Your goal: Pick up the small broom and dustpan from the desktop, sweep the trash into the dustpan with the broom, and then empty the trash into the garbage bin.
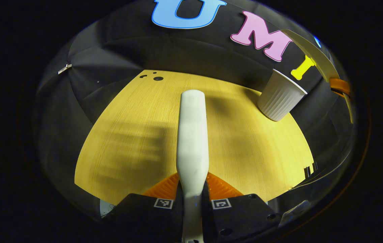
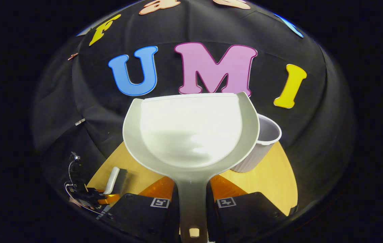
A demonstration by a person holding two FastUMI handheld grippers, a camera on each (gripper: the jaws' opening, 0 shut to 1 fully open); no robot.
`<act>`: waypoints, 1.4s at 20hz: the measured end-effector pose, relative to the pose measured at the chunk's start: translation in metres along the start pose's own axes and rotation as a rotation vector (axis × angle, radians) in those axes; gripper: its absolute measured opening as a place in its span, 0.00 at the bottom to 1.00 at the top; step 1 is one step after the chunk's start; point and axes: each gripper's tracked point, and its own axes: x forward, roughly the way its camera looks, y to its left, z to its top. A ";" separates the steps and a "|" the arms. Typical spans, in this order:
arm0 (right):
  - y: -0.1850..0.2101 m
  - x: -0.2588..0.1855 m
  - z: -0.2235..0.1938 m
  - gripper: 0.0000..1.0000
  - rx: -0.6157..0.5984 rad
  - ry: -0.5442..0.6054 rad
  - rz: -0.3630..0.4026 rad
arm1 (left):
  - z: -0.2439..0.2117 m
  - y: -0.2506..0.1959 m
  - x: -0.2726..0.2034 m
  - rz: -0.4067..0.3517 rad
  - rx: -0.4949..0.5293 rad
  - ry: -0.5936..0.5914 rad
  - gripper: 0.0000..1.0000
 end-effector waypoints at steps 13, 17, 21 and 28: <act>-0.038 0.048 -0.132 0.40 -0.012 0.396 0.055 | -0.014 0.014 0.037 0.078 -0.004 0.083 0.27; -0.060 0.080 -0.176 0.40 0.055 0.464 -0.008 | -0.018 0.016 0.069 0.104 0.059 0.161 0.26; -0.071 0.096 -0.207 0.38 0.079 0.524 -0.044 | -0.016 0.016 0.095 0.114 0.104 0.209 0.27; -0.082 0.108 -0.223 0.37 0.087 0.538 -0.062 | -0.012 0.002 0.125 0.140 0.190 0.228 0.28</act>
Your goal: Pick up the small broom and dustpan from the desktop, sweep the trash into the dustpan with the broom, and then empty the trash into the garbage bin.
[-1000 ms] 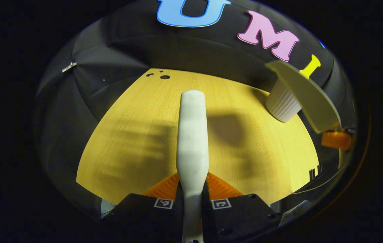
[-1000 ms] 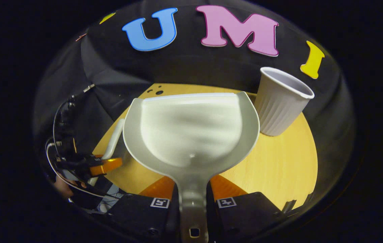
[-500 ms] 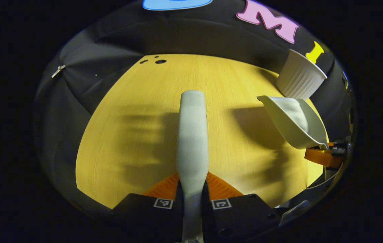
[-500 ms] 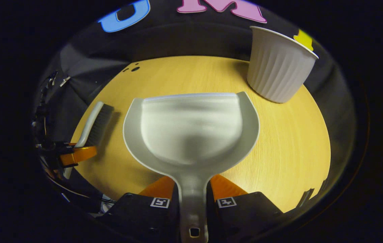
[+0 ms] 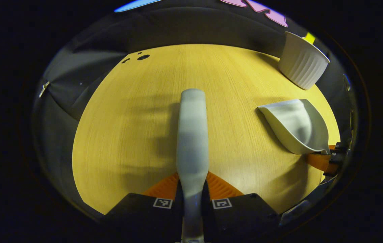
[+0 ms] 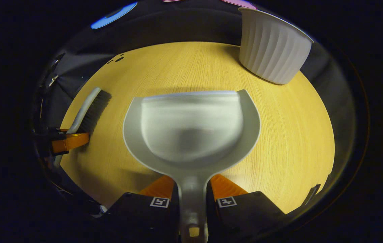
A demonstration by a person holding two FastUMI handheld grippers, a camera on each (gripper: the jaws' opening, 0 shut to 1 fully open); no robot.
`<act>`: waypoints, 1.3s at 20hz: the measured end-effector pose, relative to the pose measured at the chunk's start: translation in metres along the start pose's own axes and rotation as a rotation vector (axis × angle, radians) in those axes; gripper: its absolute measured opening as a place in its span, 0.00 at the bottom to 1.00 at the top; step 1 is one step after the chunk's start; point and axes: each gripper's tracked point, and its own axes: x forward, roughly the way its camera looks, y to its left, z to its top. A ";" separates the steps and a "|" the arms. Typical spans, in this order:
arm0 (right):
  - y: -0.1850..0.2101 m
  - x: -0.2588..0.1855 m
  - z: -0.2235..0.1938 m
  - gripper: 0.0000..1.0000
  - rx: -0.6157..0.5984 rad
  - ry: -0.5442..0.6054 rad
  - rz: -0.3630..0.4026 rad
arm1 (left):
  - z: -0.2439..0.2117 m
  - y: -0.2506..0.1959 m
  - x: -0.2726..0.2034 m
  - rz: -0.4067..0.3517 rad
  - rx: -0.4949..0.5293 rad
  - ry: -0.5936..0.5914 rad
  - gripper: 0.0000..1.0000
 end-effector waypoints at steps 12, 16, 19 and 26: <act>0.008 -0.051 0.030 0.99 0.037 -0.094 0.034 | 0.029 -0.010 -0.077 -0.005 0.017 -0.198 0.97; 0.007 -0.120 0.078 0.99 -0.039 -0.340 -0.008 | 0.064 -0.007 -0.153 0.035 -0.020 -0.464 0.98; 0.019 -0.177 0.116 0.99 -0.071 -0.530 -0.005 | 0.070 -0.005 -0.213 0.049 -0.059 -0.614 0.98; 0.047 -0.285 0.144 0.99 -0.032 -0.858 0.056 | 0.043 -0.002 -0.313 0.131 -0.063 -0.817 1.00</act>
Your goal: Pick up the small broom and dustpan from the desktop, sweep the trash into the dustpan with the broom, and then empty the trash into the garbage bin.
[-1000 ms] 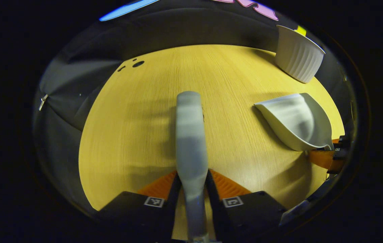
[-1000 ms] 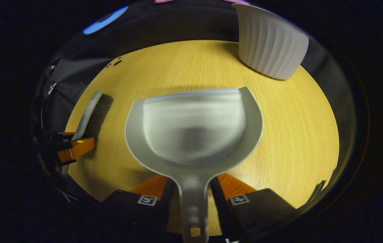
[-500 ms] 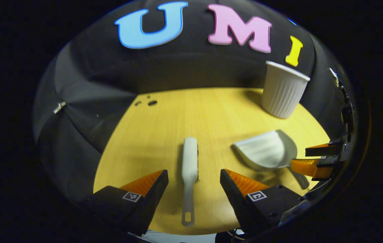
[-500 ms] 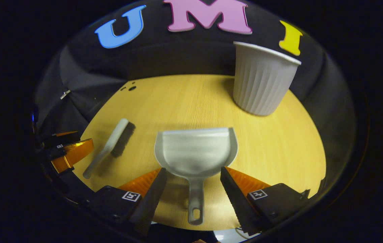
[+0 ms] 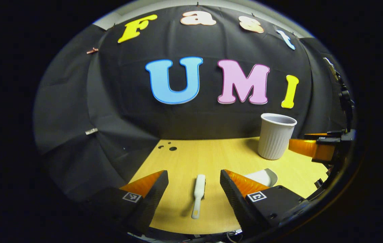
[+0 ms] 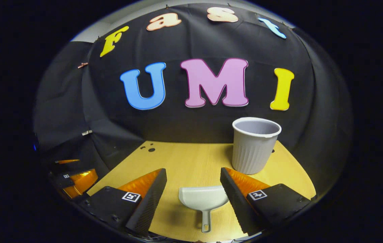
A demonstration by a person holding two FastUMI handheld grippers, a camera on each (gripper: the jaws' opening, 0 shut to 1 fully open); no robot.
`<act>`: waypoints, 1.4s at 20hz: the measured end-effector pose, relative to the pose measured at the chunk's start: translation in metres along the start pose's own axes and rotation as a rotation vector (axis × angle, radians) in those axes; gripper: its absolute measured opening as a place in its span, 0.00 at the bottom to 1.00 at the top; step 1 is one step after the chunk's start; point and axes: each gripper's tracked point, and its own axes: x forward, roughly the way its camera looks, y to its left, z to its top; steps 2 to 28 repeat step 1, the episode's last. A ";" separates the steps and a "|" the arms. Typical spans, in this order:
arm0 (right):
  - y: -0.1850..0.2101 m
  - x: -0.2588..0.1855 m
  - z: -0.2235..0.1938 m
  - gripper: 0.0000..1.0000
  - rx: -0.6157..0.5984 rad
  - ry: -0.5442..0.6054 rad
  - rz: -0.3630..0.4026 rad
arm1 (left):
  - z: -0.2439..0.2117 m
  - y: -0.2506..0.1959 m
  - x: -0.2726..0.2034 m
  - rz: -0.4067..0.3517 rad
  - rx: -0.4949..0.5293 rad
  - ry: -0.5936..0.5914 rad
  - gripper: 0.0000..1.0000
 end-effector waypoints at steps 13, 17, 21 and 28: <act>0.000 -0.010 0.006 0.99 -0.011 -0.028 -0.009 | -0.002 0.000 -0.014 0.008 -0.001 -0.011 0.98; 0.000 -0.010 0.006 0.99 -0.011 -0.028 -0.009 | -0.002 0.000 -0.014 0.008 -0.001 -0.011 0.98; 0.000 -0.010 0.006 0.99 -0.011 -0.028 -0.009 | -0.002 0.000 -0.014 0.008 -0.001 -0.011 0.98; 0.000 -0.010 0.006 0.99 -0.011 -0.028 -0.009 | -0.002 0.000 -0.014 0.008 -0.001 -0.011 0.98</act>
